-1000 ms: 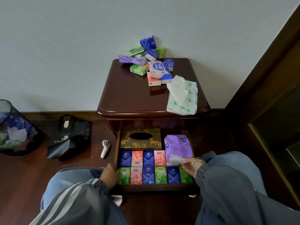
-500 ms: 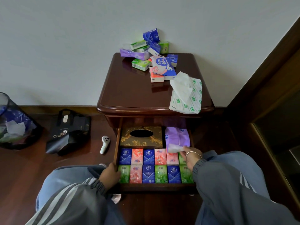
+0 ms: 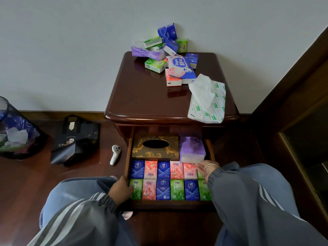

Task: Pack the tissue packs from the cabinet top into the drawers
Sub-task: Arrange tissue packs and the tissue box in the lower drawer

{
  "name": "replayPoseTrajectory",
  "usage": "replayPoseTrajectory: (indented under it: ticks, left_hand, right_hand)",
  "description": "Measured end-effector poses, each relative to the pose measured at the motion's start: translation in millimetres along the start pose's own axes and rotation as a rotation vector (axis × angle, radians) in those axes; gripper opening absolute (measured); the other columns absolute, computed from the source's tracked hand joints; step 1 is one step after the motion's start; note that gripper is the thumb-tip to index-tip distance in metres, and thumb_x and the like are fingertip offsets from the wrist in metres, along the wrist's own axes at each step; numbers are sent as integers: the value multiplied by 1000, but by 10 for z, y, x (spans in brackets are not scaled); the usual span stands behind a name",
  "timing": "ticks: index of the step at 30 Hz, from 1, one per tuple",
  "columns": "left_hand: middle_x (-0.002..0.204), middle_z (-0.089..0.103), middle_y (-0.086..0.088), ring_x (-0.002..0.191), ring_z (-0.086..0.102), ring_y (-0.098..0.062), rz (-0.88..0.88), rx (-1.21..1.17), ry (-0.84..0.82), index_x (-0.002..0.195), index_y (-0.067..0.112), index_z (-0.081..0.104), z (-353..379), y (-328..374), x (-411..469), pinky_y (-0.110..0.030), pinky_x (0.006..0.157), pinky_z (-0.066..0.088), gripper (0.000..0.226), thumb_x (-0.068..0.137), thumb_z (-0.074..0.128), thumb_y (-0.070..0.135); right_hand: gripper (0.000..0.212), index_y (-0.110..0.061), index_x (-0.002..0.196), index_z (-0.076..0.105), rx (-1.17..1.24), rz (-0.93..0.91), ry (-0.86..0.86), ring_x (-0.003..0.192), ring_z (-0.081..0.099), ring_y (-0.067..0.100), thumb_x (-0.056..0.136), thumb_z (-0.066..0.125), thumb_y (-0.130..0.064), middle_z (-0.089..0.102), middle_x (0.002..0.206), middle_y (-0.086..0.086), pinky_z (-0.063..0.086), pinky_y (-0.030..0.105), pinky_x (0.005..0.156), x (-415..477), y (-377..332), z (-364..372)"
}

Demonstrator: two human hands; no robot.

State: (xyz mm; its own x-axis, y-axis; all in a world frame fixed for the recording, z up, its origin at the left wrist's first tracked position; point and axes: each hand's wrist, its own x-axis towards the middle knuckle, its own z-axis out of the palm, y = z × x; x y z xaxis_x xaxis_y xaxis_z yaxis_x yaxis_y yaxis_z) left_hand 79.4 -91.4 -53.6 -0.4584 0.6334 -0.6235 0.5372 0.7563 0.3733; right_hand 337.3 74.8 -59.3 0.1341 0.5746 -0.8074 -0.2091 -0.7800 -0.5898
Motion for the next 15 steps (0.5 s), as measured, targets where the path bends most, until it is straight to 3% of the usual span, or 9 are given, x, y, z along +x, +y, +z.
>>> replayPoseTrajectory:
  ticks: [2, 3, 7, 9, 10, 13, 15]
  left_hand:
    - [127, 59, -14, 111, 60, -24, -1, 24, 3, 128, 5, 44, 0, 6, 5, -29, 86, 48, 38, 94, 53, 19]
    - [127, 60, -14, 112, 60, -25, 1, 35, 7, 128, 5, 44, 0, 8, 8, -30, 88, 48, 38, 94, 53, 20]
    - [127, 60, -13, 113, 60, -24, -3, 48, 9, 129, 5, 45, -5, 16, 9, -29, 89, 47, 39, 94, 53, 21]
    - [128, 60, -13, 112, 60, -24, -7, 42, 2, 130, 5, 45, -7, 11, 18, -29, 88, 47, 40, 94, 53, 21]
    - [128, 59, -13, 112, 60, -24, -7, 42, -4, 130, 5, 44, -8, 7, 21, -29, 88, 47, 40, 94, 53, 21]
    - [128, 60, -13, 113, 60, -24, 0, 49, -15, 130, 5, 45, -12, 1, 34, -30, 90, 48, 40, 93, 52, 20]
    - [128, 60, -13, 112, 60, -24, -1, 41, -17, 129, 5, 46, -16, -3, 41, -28, 87, 47, 40, 93, 53, 19]
  right_hand:
    - [22, 6, 113, 48, 55, 15, -8, 65, 67, 22, 93, 39, 9, 57, 111, 30, 54, 29, 73, -6, -30, 27]
    - [21, 8, 113, 48, 80, 20, -18, 83, 65, 28, 94, 38, 8, 57, 112, 30, 48, 38, 85, -5, -48, 27]
    - [18, -4, 99, 51, 95, 26, -40, 128, 45, 34, 96, 35, 5, 50, 128, 27, 38, 44, 99, -64, -78, 90]
    - [25, -8, 81, 47, 40, 34, -21, 132, 40, 34, 96, 32, 7, 48, 133, 25, 38, 42, 101, -68, -70, 96]
    - [26, -7, 83, 48, 9, 36, -11, 132, 41, 34, 95, 31, 8, 51, 128, 24, 38, 41, 99, -72, -61, 88]
    - [36, 4, 127, 45, -43, 29, 8, 131, 42, 33, 95, 30, 9, 45, 137, 22, 35, 40, 106, -79, -33, 42]
    - [42, 4, 136, 38, -87, 29, -13, 133, 40, 34, 95, 31, 9, 38, 144, 23, 33, 39, 109, -146, -54, 27]
